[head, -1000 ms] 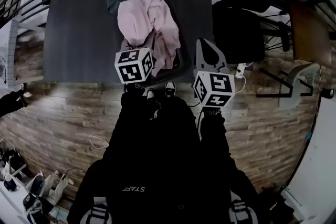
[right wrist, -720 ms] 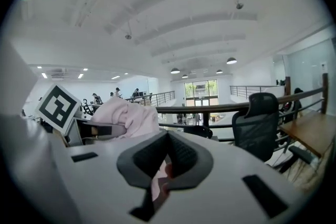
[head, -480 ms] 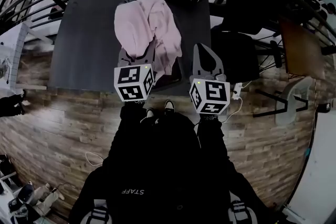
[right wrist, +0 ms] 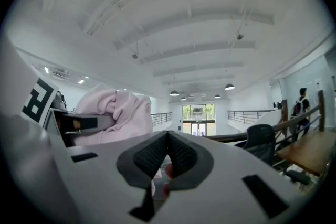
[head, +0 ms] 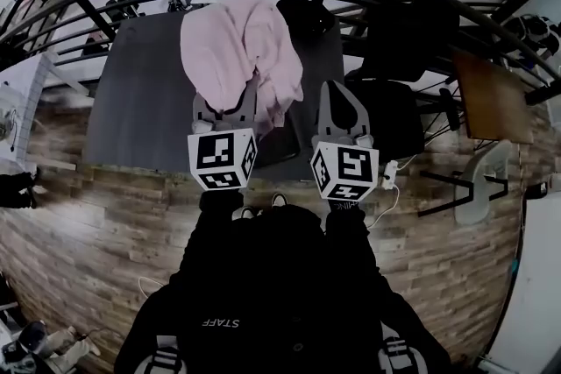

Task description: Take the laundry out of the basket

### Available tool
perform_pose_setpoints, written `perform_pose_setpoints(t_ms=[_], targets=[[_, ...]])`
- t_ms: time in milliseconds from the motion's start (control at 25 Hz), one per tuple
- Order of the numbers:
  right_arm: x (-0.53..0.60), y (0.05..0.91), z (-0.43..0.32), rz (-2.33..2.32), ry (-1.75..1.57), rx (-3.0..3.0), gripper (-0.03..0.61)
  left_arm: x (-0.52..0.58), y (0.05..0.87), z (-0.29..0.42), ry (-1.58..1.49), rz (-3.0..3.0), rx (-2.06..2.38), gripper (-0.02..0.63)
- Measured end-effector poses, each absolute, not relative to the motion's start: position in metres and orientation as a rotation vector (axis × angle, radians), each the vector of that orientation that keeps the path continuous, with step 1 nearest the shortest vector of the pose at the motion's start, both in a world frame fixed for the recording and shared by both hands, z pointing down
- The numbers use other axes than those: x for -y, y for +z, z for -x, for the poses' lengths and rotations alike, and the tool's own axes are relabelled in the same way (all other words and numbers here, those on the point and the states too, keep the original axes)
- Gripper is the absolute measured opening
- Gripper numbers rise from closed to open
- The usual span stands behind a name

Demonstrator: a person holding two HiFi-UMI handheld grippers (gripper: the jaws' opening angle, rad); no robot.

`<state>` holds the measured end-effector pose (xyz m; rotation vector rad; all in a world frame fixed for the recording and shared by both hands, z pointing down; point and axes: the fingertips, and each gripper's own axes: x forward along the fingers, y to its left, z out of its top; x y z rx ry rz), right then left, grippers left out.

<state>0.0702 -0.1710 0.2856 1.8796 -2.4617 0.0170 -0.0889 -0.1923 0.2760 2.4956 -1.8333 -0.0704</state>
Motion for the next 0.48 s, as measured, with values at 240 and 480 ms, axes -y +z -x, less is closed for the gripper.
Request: perform_pose_setpoints(t_ms=[240, 480], targets=[[0.17, 0.27, -0.062, -1.881, -0.052, 2.486, 0.014, 0.186, 0.25, 0.09, -0.152, -2.559, 1.856, 0.164], [0.171, 0.252, -0.056, -1.902, -0.126, 2.539, 0.014, 0.185, 0.234, 0.091, -0.205, -2.602, 1.881, 0.164]])
